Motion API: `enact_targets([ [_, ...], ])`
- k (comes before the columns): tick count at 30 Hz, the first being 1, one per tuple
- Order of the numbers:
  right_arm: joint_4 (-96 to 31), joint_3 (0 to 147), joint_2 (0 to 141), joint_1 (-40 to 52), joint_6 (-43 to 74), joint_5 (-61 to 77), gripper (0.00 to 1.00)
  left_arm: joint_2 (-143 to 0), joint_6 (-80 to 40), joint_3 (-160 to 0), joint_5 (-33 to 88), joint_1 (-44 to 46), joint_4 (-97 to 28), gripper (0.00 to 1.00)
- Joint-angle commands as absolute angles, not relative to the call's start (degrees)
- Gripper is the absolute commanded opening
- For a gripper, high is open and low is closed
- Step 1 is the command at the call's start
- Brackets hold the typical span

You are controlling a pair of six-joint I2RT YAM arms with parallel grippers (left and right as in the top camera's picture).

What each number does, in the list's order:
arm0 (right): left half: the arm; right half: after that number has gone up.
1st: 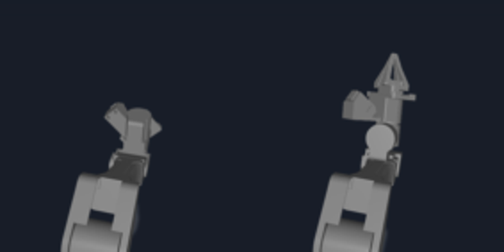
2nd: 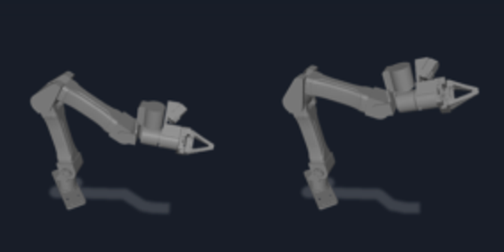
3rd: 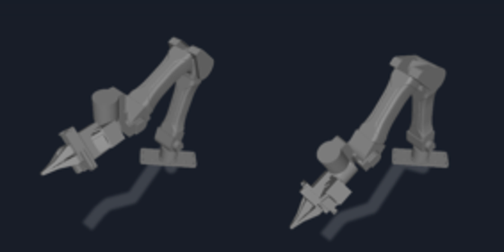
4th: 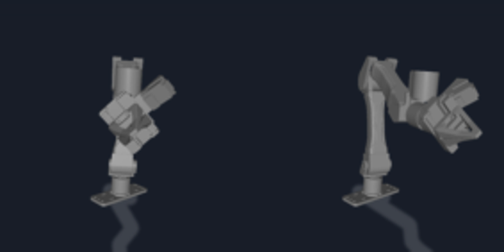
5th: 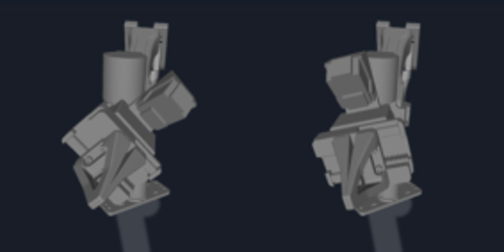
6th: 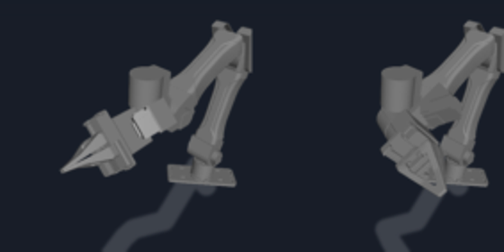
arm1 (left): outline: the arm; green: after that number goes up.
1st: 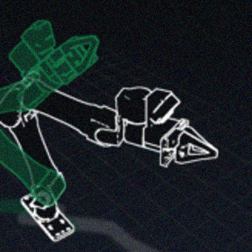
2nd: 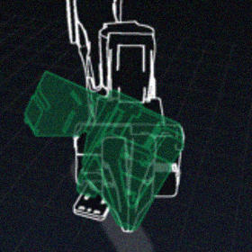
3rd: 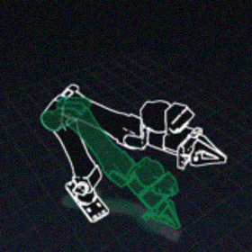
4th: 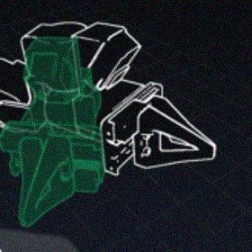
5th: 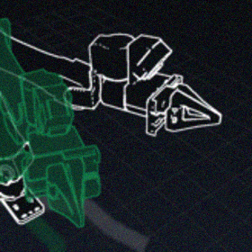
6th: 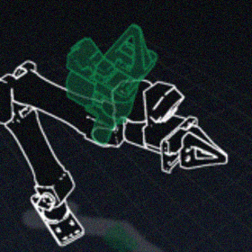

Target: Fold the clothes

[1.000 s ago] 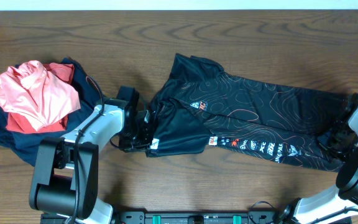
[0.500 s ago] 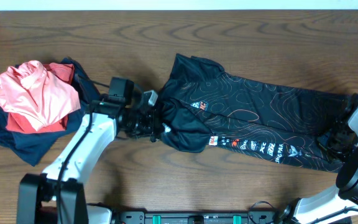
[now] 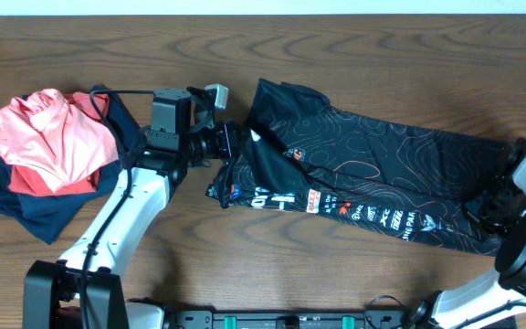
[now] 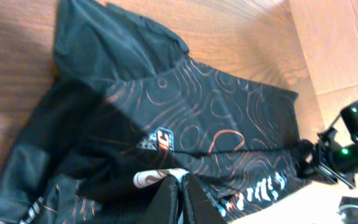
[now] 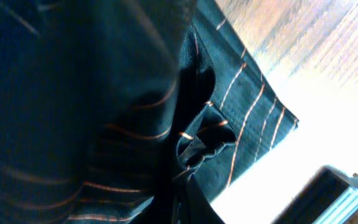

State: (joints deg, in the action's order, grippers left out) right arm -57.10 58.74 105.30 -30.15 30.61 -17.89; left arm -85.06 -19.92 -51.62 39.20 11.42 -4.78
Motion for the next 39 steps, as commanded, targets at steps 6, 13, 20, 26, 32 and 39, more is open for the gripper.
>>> enact_targets([
  [6, -62.7, 69.3, 105.6, -30.7, 30.8, -17.3, 0.01, -85.6, -21.7, -52.1, 36.8, 12.4, -11.0, 0.50],
  [13, -60.5, 70.6, 105.6, -30.7, 30.8, -17.3, 0.01, -85.7, -19.2, -51.0, 36.7, 12.4, -18.9, 0.50],
  [20, -49.2, 70.7, 105.6, -30.7, 28.1, -12.9, 0.01, -85.7, -18.5, -50.9, 30.2, 12.4, -23.5, 0.50],
  [26, -43.7, 71.2, 105.6, -30.7, 27.6, -6.6, 0.21, -85.7, -18.5, -50.9, 29.6, 12.4, -24.1, 0.50],
  [32, -46.3, 71.3, 105.4, -30.8, 27.6, -5.7, 0.46, -85.7, -17.1, -50.9, 27.1, 12.4, -23.9, 0.51],
  [39, -57.7, 70.3, 105.1, -30.8, 27.6, -7.3, 0.28, -86.7, -8.8, -50.8, 24.5, 12.4, -23.5, 0.57],
])
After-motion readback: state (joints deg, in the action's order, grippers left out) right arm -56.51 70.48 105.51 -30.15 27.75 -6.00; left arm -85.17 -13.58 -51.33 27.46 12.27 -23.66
